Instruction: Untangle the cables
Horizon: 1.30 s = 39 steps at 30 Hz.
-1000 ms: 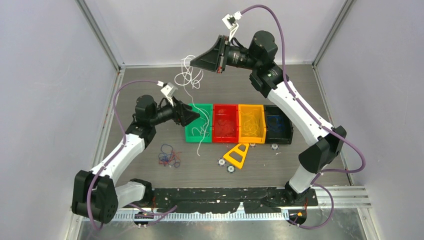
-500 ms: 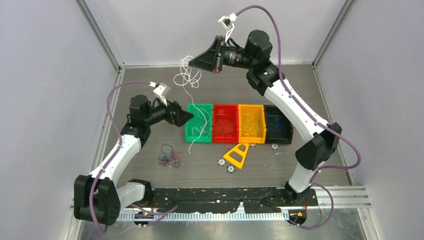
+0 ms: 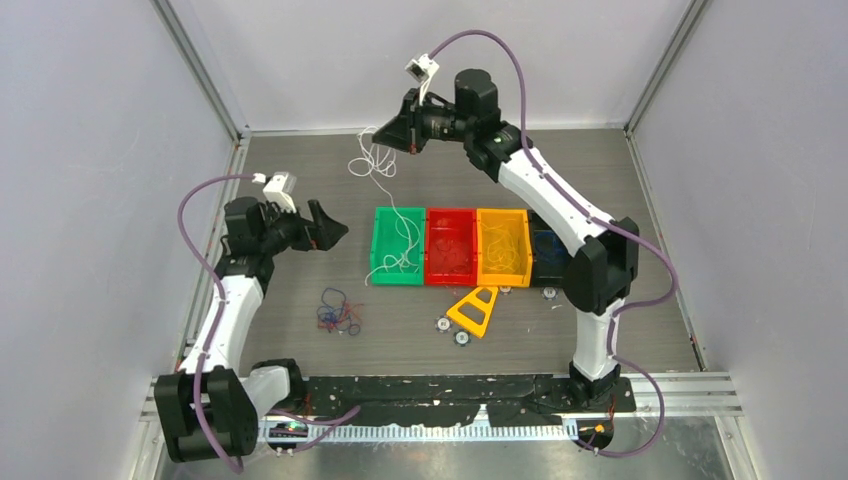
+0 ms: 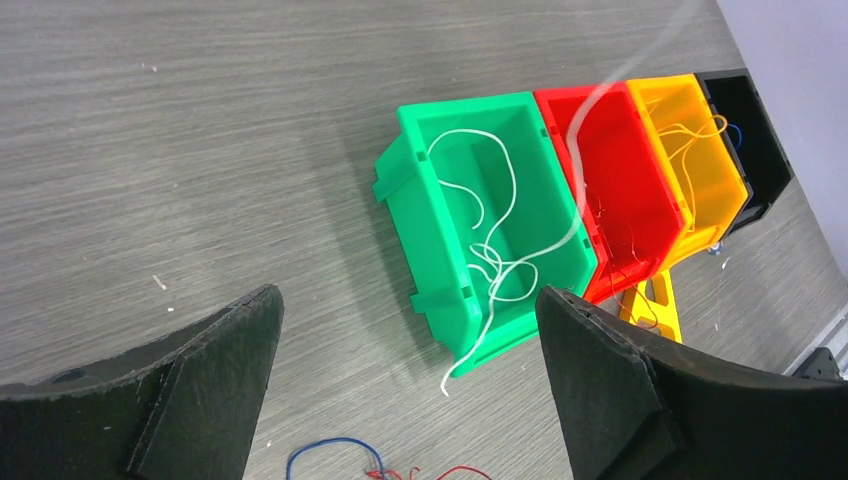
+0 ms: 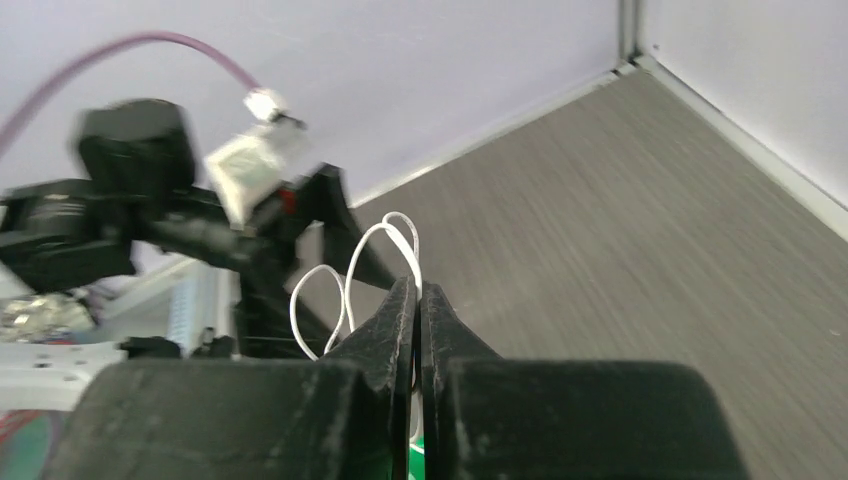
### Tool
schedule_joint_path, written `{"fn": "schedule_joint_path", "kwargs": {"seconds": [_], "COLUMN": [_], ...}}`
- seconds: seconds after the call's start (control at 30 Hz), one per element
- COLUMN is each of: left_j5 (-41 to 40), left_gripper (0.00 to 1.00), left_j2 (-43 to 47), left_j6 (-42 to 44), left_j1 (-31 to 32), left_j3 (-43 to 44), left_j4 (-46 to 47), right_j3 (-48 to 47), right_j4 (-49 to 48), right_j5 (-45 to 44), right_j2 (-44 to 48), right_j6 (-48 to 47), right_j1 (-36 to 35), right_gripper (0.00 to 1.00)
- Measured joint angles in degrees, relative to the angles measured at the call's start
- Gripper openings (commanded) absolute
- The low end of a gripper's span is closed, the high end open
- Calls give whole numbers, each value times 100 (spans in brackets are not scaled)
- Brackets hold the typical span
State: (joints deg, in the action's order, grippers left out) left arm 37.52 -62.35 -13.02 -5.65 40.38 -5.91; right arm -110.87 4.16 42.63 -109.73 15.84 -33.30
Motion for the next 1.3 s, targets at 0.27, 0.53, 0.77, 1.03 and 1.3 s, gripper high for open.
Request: {"fn": "schedule_joint_path", "kwargs": {"seconds": [0.27,0.53,0.77,1.03,1.3], "left_j5": [109,651,754,752,1314], "left_gripper": [98,95,95,97,83], "left_j2": [579,590,649,675,-22], "left_j6": [162,417,520,647,1867], "left_j1": [-66,-79,-81,-81,-81], "left_j3": [-190,-282,-282,-282,138], "left_j4": [-42,-131,-155,-203,-612], "right_j3": [-595,-1274,-1401,-890,-693], "right_j4": [651,844,946,1187,1521], "right_j5": [-638,-852,-872,-1045,-1001], "right_j2": [-597,-546,-461,-420,-170], "right_j6": [-1259,-1836,-2098,-2763,-2876], "right_j1": [-2,52,66,-164,-168], "right_gripper": [5,5,5,5,5]}}
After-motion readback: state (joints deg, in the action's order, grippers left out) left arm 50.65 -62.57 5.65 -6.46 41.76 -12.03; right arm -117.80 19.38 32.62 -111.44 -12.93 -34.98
